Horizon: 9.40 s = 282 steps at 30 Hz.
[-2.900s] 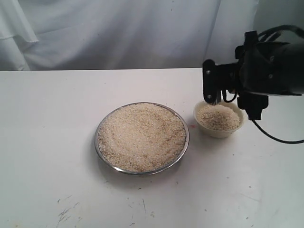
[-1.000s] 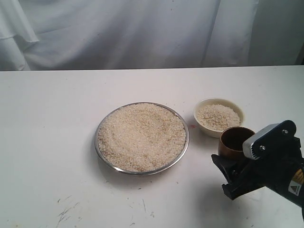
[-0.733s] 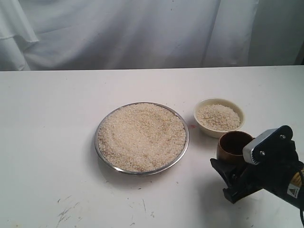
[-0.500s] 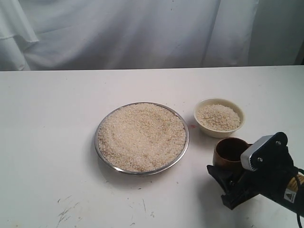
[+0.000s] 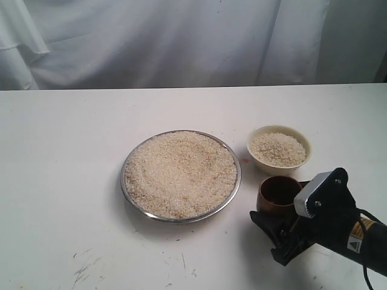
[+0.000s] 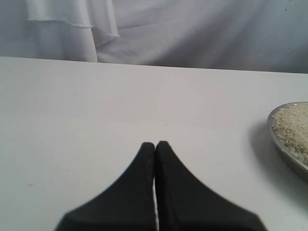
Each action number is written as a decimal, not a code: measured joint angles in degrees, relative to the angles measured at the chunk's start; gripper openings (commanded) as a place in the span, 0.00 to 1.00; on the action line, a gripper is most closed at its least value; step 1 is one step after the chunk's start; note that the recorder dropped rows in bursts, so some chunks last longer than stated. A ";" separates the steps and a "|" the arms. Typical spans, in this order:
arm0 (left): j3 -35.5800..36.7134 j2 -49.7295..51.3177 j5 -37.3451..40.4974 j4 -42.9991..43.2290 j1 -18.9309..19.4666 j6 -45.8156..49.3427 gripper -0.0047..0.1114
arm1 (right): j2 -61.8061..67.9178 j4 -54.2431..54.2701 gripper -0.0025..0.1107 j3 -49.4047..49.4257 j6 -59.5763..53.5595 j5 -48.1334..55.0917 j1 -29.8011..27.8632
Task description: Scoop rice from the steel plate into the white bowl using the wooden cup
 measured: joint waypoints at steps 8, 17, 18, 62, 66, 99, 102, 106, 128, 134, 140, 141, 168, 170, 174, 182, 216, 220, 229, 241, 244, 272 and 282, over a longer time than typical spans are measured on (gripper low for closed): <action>0.00 0.00 0.00 0.00 0.00 0.00 0.04 | 0.00 -0.98 0.02 -1.13 -0.11 0.76 0.00; 0.00 0.00 0.00 0.00 0.00 0.00 0.04 | 3.92 -1.44 0.02 -1.30 -1.89 -1.88 -0.22; 0.00 0.00 0.00 0.00 0.00 0.00 0.04 | 4.22 -1.44 0.02 -1.30 -2.21 -2.02 -0.22; 0.00 0.00 0.00 0.00 0.00 0.00 0.04 | 9.65 -2.40 0.59 -5.39 -1.56 -5.02 -0.22; 0.00 0.00 0.00 0.00 0.00 0.00 0.04 | 9.65 -1.90 0.65 -5.39 -1.08 -5.02 -0.22; 0.00 0.00 0.00 0.00 0.00 0.00 0.04 | 10.02 2.04 0.74 -5.39 1.45 -4.19 -0.22; 0.00 0.00 0.00 0.00 0.00 0.00 0.04 | 10.02 2.76 0.74 -5.39 1.88 -4.19 -0.22; 0.00 0.00 0.00 0.00 0.00 0.00 0.04 | 10.02 2.79 0.77 -5.39 2.11 -4.19 -0.22; 0.00 0.00 0.00 0.00 0.00 0.00 0.04 | 5.19 0.65 0.90 -5.39 3.38 -3.94 -0.22; 0.00 0.00 0.00 0.00 0.00 0.00 0.04 | 1.12 -0.42 0.90 -5.39 5.63 -2.95 -0.22; 0.00 0.00 0.00 0.00 0.00 0.00 0.04 | -2.49 -2.40 0.90 -5.39 8.33 -0.42 -0.22; 0.00 0.00 0.00 0.00 0.00 0.00 0.04 | -3.37 -2.52 0.90 -5.39 8.50 -0.12 -0.22; 0.00 0.00 0.00 0.00 0.00 0.00 0.04 | -38.93 4.77 0.02 -5.46 32.54 26.46 -0.22; 0.00 0.00 0.00 0.00 0.00 0.00 0.04 | -39.84 4.91 0.02 -5.46 33.11 27.09 -0.22; 0.00 0.00 0.00 0.00 0.00 0.00 0.04 | -41.38 5.03 0.02 -5.46 33.11 27.51 -0.22; 0.00 0.00 0.00 0.00 0.00 0.00 0.04 | -44.48 6.80 0.02 -5.46 32.71 27.20 -0.22; 0.00 0.00 0.00 0.00 0.00 0.00 0.04 | -95.65 15.94 0.02 -5.46 28.40 80.87 -17.59; 0.00 0.00 0.00 0.00 0.00 0.00 0.04 | -95.98 20.57 0.02 -5.46 26.34 80.73 -17.59; 0.00 0.00 0.00 0.00 0.00 0.00 0.04 | -105.49 35.41 0.02 11.60 12.55 74.33 -16.01; 0.00 0.00 0.00 0.00 0.00 0.00 0.04 | -110.74 34.25 0.02 15.91 11.33 74.92 -16.01; 0.00 0.00 0.00 0.00 0.00 0.00 0.04 | -111.25 34.15 0.02 15.91 9.92 77.42 -16.01; 0.00 0.00 0.00 0.00 0.00 0.00 0.04 | -111.25 34.04 0.02 15.91 4.47 85.67 -16.01; 0.00 0.00 0.00 0.00 0.00 0.00 0.04 | -111.25 34.04 0.02 15.91 4.47 85.67 -16.01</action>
